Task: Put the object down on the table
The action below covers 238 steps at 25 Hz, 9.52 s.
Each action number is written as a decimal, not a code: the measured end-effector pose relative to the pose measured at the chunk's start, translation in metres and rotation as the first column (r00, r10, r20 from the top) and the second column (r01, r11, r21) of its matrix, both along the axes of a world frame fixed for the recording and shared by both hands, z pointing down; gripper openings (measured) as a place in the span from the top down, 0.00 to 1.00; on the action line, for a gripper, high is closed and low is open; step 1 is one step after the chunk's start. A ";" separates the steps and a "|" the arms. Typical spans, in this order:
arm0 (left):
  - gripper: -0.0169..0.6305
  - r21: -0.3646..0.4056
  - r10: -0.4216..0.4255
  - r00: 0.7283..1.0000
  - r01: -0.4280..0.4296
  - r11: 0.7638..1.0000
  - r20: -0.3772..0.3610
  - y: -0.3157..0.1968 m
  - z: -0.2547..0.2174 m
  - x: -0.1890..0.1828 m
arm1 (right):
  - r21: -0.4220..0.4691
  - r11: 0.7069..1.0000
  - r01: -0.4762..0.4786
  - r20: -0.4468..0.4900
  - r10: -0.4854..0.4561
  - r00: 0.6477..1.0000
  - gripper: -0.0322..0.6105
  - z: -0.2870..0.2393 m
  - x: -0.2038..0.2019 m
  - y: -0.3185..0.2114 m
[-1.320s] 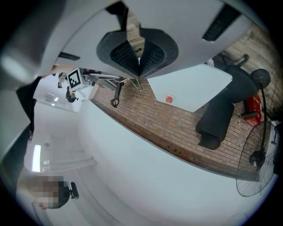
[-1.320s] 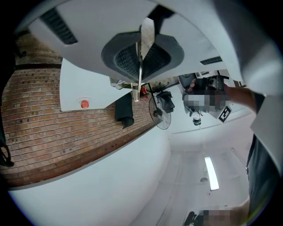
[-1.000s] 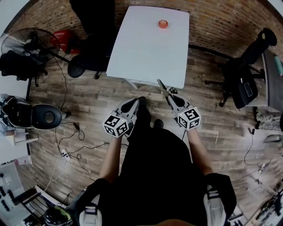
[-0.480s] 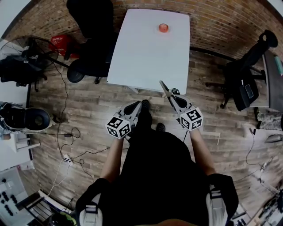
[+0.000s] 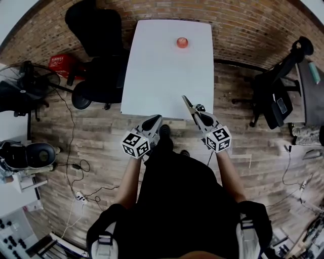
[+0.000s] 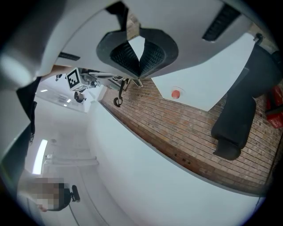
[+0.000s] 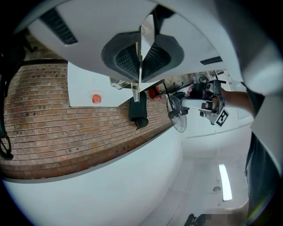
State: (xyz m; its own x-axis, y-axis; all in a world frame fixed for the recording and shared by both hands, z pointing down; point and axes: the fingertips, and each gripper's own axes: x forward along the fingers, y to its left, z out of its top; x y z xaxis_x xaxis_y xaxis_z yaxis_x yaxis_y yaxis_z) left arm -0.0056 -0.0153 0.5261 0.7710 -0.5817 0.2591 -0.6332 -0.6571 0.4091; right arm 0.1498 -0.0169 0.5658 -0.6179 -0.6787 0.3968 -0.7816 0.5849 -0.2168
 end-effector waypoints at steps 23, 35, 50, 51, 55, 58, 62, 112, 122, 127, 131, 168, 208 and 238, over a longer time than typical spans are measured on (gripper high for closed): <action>0.94 -0.016 0.179 0.984 -0.179 0.984 -0.021 -0.142 0.009 -0.018 | -0.023 0.984 -0.177 -0.003 0.177 0.984 0.95 0.006 -0.030 -0.108; 0.94 -0.028 0.198 0.980 -0.199 0.980 -0.031 -0.181 0.021 -0.049 | -0.026 0.984 -0.174 -0.024 0.173 0.985 0.95 0.015 -0.074 -0.144; 0.94 -0.016 0.195 0.980 -0.196 0.980 -0.038 -0.192 0.020 -0.053 | -0.044 0.984 -0.172 -0.039 0.170 0.985 0.95 0.019 -0.076 -0.150; 0.94 -0.016 0.185 0.982 -0.186 0.982 -0.039 -0.192 0.020 -0.054 | -0.045 0.986 -0.163 -0.040 0.162 0.986 0.95 0.020 -0.076 -0.151; 0.94 -0.025 0.141 0.989 -0.142 0.989 -0.050 -0.190 0.019 -0.058 | -0.056 0.990 -0.126 -0.057 0.123 0.991 0.95 0.027 -0.076 -0.157; 0.94 -0.036 0.124 0.991 -0.125 0.991 -0.040 -0.189 0.023 -0.062 | -0.074 0.991 -0.111 -0.041 0.108 0.993 0.95 0.032 -0.077 -0.166; 0.94 -0.048 0.085 0.996 -0.086 0.995 -0.027 -0.195 0.029 -0.069 | -0.090 0.992 -0.088 -0.027 0.086 0.996 0.95 0.039 -0.078 -0.172; 0.94 -0.165 -0.065 0.997 0.072 0.984 0.046 -0.190 0.055 -0.036 | -0.348 0.933 0.095 -0.023 -0.109 0.994 0.95 0.176 -0.075 -0.232; 0.94 -0.170 -0.079 0.996 0.085 0.982 0.038 -0.190 0.057 -0.036 | -0.375 0.922 0.100 -0.011 -0.113 0.994 0.94 0.186 -0.083 -0.237; 0.94 -0.173 -0.079 0.996 0.085 0.981 0.044 -0.190 0.060 -0.036 | -0.384 0.916 0.119 -0.007 -0.132 0.991 0.93 0.191 -0.087 -0.238; 0.94 -0.176 -0.083 0.995 0.090 0.980 0.047 -0.190 0.059 -0.040 | -0.397 0.908 0.131 -0.013 -0.149 0.989 0.93 0.196 -0.091 -0.238; 0.94 -0.162 -0.037 0.997 0.048 0.986 0.065 -0.188 0.054 -0.043 | -0.419 0.908 -0.013 -0.023 0.003 1.000 0.79 0.220 -0.074 -0.247; 0.94 -0.105 0.118 0.993 -0.116 0.988 0.007 -0.159 0.056 -0.036 | -0.226 0.974 -0.022 -0.086 0.002 0.996 0.95 0.115 -0.058 -0.169; 0.94 -0.081 0.257 0.966 -0.256 0.963 0.001 -0.163 0.055 -0.023 | -0.103 0.988 -0.117 -0.102 0.107 0.989 0.95 0.058 -0.052 -0.136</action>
